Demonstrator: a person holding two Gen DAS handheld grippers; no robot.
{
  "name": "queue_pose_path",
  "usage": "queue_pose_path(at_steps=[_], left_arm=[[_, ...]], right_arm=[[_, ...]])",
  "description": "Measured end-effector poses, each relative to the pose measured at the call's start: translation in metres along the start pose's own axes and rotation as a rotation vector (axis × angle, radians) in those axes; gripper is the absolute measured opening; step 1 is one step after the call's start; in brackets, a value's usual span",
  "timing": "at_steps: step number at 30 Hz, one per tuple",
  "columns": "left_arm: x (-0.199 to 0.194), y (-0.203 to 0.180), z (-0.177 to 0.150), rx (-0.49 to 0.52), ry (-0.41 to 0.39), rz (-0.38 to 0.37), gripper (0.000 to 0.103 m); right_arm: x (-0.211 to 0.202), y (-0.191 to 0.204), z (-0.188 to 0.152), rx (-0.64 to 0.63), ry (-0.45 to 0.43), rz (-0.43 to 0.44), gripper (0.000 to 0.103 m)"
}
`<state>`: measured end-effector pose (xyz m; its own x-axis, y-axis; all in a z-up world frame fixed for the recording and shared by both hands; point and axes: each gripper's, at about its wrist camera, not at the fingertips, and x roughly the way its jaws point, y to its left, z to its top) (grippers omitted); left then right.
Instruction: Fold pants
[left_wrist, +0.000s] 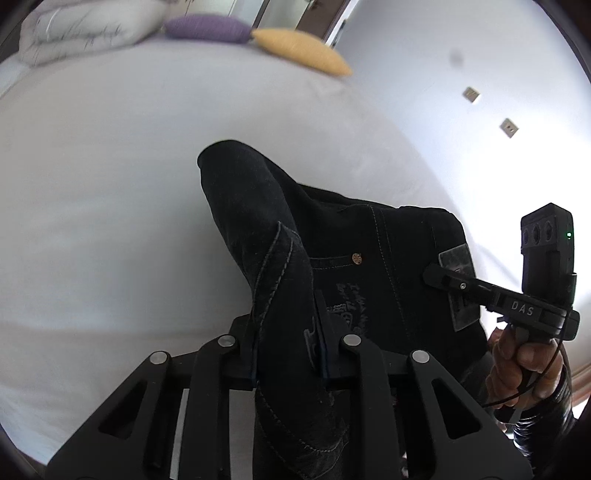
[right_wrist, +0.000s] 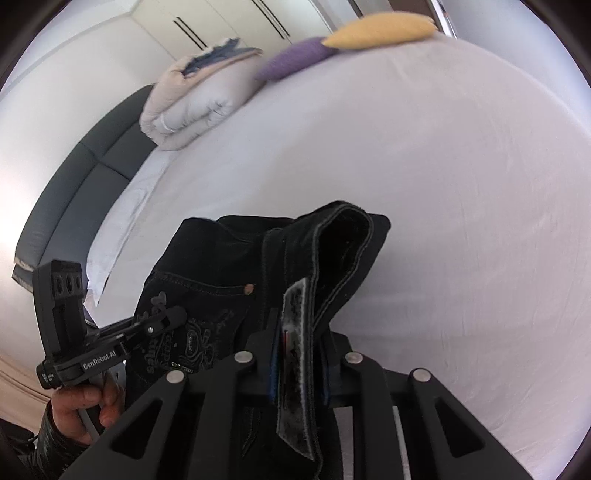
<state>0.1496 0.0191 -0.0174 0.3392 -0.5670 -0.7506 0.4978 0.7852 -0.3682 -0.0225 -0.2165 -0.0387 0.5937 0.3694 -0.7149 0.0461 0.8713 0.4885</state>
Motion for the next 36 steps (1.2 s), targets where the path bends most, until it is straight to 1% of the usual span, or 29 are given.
queue_pose_path(at_steps=[3,6,7,10,12,14,17,18,20,22,24,26,28,29,30,31,32,33,34,35,36], left_arm=[[-0.003,-0.007,0.029,0.030,-0.028,-0.009,0.020],[0.004,-0.014,0.059,0.062,-0.046,-0.006,0.020],[0.001,-0.009,0.067,0.065,-0.049,-0.005,0.020],[0.025,0.001,0.093,0.044,-0.031,-0.008,0.020],[0.046,0.004,0.101,0.039,-0.009,-0.002,0.020],[0.067,0.013,0.103,0.035,0.028,0.004,0.020],[0.093,0.025,0.097,0.026,0.067,0.028,0.021],[0.098,0.029,0.095,0.018,0.072,0.027,0.023],[0.103,0.035,0.090,0.009,0.068,0.027,0.028],[0.105,0.039,0.088,0.001,0.062,0.043,0.042],[0.107,0.038,0.087,-0.002,0.053,0.045,0.044],[0.105,0.039,0.084,0.000,0.040,0.054,0.047],[0.094,0.041,0.079,0.019,0.020,0.081,0.048],[0.086,0.037,0.076,0.037,0.000,0.106,0.048],[0.080,0.033,0.075,0.048,-0.021,0.125,0.052],[0.070,0.029,0.070,0.057,-0.045,0.139,0.061],[0.058,0.024,0.066,0.067,-0.086,0.158,0.066],[0.044,0.017,0.062,0.079,-0.133,0.182,0.077],[0.032,0.007,0.061,0.091,-0.166,0.200,0.084],[0.018,-0.002,0.057,0.115,-0.212,0.225,0.086],[0.005,-0.011,0.053,0.139,-0.252,0.254,0.091]], right_arm=[[-0.010,-0.006,0.025,0.004,-0.032,0.018,0.018],[-0.015,-0.012,0.051,-0.014,-0.055,0.015,0.018],[-0.014,-0.016,0.061,-0.020,-0.058,0.013,0.018],[-0.001,-0.036,0.080,0.007,-0.051,0.025,0.018],[0.015,-0.052,0.088,0.025,-0.037,0.022,0.018],[0.036,-0.070,0.092,0.046,-0.007,0.003,0.018],[0.061,-0.091,0.090,0.075,0.030,-0.034,0.019],[0.067,-0.098,0.088,0.085,0.038,-0.034,0.020],[0.070,-0.107,0.083,0.094,0.035,-0.030,0.030],[0.071,-0.109,0.081,0.081,0.022,-0.031,0.036],[0.070,-0.110,0.078,0.071,0.011,-0.025,0.040],[0.066,-0.109,0.078,0.076,0.008,-0.021,0.048],[0.058,-0.106,0.072,0.065,0.003,-0.043,0.054],[0.053,-0.104,0.070,0.053,-0.005,-0.065,0.058],[0.047,-0.101,0.068,0.043,-0.013,-0.083,0.061],[0.040,-0.098,0.064,0.035,-0.025,-0.098,0.064],[0.030,-0.093,0.058,0.024,-0.044,-0.112,0.066],[0.023,-0.088,0.054,0.014,-0.056,-0.119,0.066],[0.014,-0.083,0.050,0.003,-0.074,-0.132,0.067],[0.004,-0.077,0.045,-0.008,-0.097,-0.144,0.069],[-0.006,-0.070,0.041,-0.017,-0.122,-0.155,0.071]])
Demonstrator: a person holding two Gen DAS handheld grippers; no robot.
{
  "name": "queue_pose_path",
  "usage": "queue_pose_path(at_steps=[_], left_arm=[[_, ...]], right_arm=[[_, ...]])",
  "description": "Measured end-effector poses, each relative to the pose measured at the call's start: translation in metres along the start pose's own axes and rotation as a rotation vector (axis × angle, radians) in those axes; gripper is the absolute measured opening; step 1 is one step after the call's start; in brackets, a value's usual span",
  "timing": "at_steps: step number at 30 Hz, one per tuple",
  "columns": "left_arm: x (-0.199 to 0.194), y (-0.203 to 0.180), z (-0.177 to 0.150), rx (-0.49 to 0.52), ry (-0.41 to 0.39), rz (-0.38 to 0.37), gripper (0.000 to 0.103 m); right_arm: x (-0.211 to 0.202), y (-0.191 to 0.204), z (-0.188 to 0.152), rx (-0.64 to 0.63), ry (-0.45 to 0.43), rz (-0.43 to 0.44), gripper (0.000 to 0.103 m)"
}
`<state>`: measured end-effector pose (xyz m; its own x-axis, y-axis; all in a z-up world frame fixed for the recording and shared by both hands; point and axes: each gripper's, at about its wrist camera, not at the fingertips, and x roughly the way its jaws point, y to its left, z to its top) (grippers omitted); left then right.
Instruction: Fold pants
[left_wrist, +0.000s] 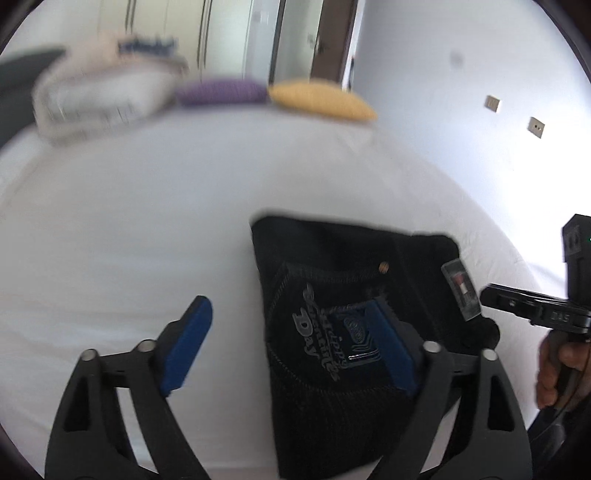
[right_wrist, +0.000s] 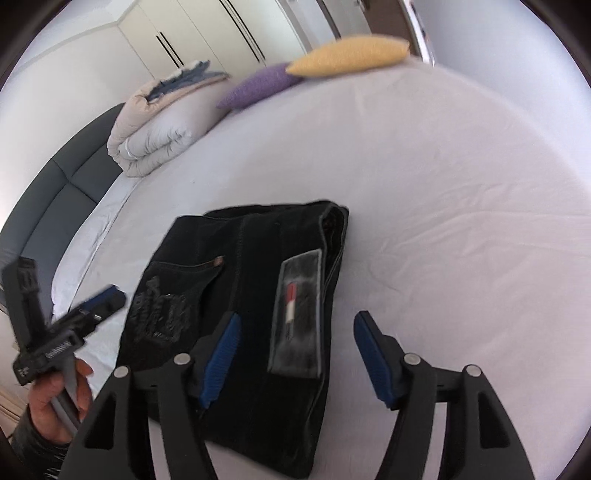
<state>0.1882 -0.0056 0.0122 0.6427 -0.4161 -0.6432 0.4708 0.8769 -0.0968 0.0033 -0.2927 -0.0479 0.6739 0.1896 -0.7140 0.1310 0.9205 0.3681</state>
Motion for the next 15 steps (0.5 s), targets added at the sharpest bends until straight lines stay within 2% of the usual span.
queue_pose_path(at_steps=[4,7,11,13,15], left_arm=[[-0.068,-0.019,0.002,0.076,-0.181,0.147,0.103],[-0.134,-0.028,-0.001,0.099,-0.300,0.233,0.103],[-0.203,-0.044,-0.016,0.083,-0.464,0.300,0.103],[-0.228,-0.043,-0.018,0.080,-0.472,0.281,0.103],[-0.244,-0.048,-0.020,0.091,-0.437,0.290,0.103]], right_arm=[[-0.057,0.025,-0.014,-0.047,-0.142,-0.081,0.085],[-0.100,0.047,-0.018,-0.097,-0.273,-0.159,0.102],[-0.160,0.081,-0.025,-0.185,-0.481,-0.273,0.103],[-0.192,0.099,-0.031,-0.240,-0.595,-0.331,0.103],[-0.216,0.113,-0.035,-0.285,-0.669,-0.360,0.103]])
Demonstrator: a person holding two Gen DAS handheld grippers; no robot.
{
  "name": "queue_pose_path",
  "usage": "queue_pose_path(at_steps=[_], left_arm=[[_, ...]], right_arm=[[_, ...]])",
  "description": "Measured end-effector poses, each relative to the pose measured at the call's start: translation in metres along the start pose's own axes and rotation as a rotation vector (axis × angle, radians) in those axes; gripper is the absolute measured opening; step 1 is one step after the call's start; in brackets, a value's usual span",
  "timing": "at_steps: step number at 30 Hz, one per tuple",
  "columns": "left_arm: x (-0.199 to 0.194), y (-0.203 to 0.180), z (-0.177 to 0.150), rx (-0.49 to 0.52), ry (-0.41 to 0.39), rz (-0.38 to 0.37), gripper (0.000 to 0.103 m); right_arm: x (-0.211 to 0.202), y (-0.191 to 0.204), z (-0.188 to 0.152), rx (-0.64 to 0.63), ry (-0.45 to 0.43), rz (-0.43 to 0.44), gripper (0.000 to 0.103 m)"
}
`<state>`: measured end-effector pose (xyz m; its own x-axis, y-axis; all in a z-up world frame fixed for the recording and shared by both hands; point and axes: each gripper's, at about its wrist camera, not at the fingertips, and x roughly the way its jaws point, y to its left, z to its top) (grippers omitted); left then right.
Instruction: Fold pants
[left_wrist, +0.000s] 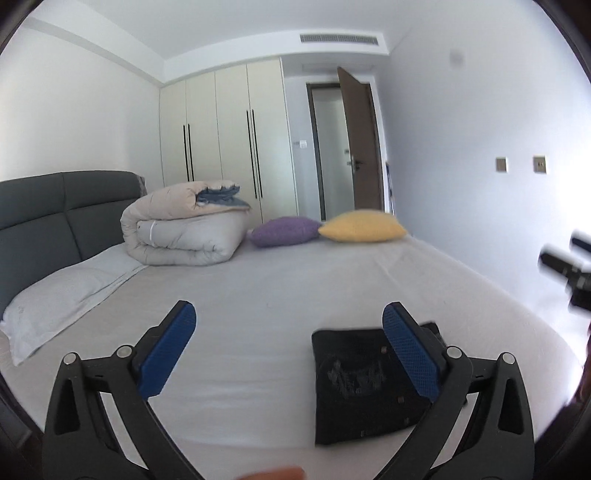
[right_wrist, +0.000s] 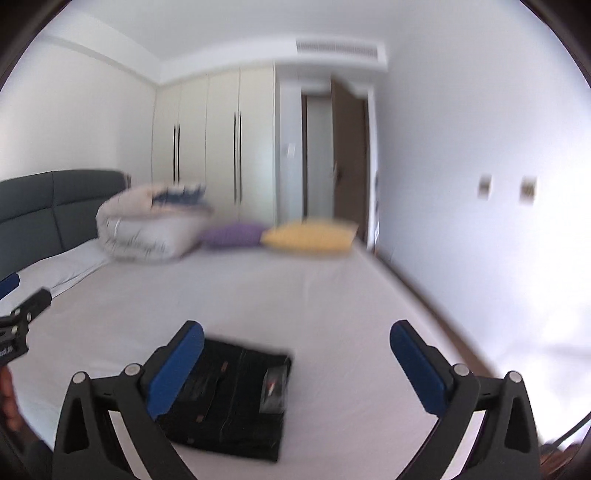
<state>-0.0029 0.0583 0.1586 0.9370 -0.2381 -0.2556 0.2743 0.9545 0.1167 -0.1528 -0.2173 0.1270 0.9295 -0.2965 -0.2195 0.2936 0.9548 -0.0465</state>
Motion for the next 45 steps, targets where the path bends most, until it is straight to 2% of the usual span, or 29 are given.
queue_pose_path(at_steps=[4,7,13,17,24,30,45], left_arm=[[-0.026,0.008,0.002,-0.021,0.049,0.008,0.103],[-0.037,0.014,-0.004,-0.066,0.104,-0.012,0.103],[-0.032,0.004,-0.034,-0.094,0.253,-0.027,0.103],[-0.009,-0.008,-0.060,-0.095,0.356,-0.007,0.103],[0.022,-0.025,-0.094,-0.084,0.454,-0.025,0.103],[0.049,-0.030,-0.112,-0.074,0.496,-0.025,0.103],[0.051,-0.030,-0.118,-0.079,0.517,-0.026,0.103]], right_arm=[[-0.037,0.000,0.025,0.015,-0.075,-0.008,0.103],[-0.056,0.001,0.035,0.038,-0.060,0.036,0.103],[-0.055,0.017,0.018,0.005,0.054,0.041,0.103],[-0.036,0.022,-0.006,0.056,0.189,0.064,0.103],[-0.010,0.018,-0.039,0.122,0.353,0.030,0.103],[0.005,0.023,-0.061,0.112,0.444,0.003,0.103],[0.014,0.034,-0.082,0.086,0.539,0.012,0.103]])
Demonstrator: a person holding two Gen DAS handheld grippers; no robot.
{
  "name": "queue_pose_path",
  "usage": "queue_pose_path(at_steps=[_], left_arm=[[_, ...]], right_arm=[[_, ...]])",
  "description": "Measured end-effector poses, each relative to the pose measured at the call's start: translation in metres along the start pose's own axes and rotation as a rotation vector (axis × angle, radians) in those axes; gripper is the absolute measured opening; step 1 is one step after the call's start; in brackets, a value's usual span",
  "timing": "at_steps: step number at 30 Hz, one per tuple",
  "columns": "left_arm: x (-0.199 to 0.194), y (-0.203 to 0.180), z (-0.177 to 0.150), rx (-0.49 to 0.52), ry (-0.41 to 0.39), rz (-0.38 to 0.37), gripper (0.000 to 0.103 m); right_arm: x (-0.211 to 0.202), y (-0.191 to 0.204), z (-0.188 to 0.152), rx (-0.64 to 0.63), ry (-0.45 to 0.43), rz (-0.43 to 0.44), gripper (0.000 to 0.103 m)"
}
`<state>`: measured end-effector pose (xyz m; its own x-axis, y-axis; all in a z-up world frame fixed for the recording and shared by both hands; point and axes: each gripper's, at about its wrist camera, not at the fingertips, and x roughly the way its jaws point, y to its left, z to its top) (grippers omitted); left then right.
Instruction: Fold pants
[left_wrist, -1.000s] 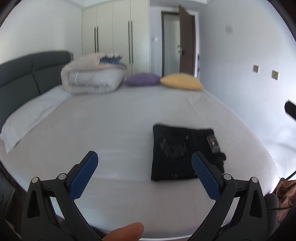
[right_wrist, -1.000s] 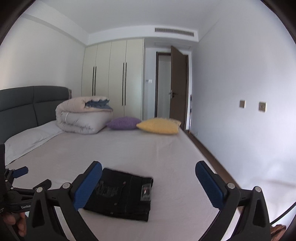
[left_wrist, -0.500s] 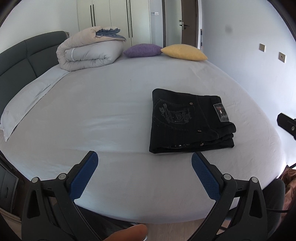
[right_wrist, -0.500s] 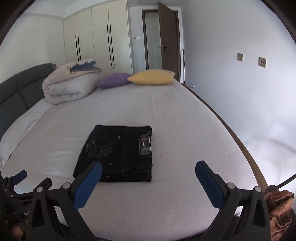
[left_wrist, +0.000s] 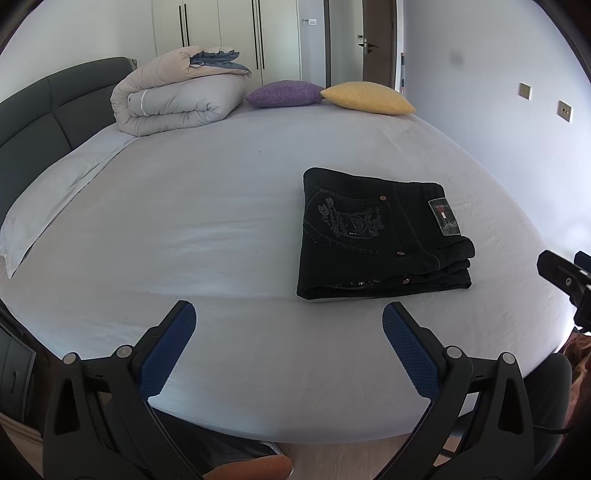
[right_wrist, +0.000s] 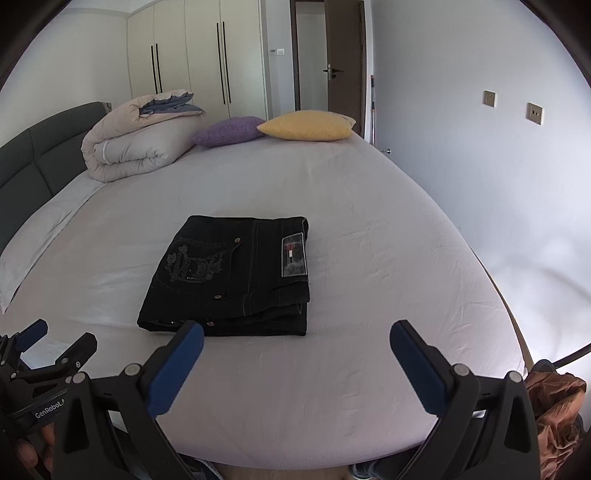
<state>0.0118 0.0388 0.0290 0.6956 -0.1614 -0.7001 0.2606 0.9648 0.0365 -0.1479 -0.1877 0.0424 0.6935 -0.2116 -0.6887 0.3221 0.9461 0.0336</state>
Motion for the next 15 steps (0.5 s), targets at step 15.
queue_pose_path(at_steps=[15], left_arm=[[0.015,0.002,-0.002,-0.009,0.019,-0.002,0.103]], right_arm=[[0.015,0.004,-0.004,-0.014,0.047,0.005,0.103]])
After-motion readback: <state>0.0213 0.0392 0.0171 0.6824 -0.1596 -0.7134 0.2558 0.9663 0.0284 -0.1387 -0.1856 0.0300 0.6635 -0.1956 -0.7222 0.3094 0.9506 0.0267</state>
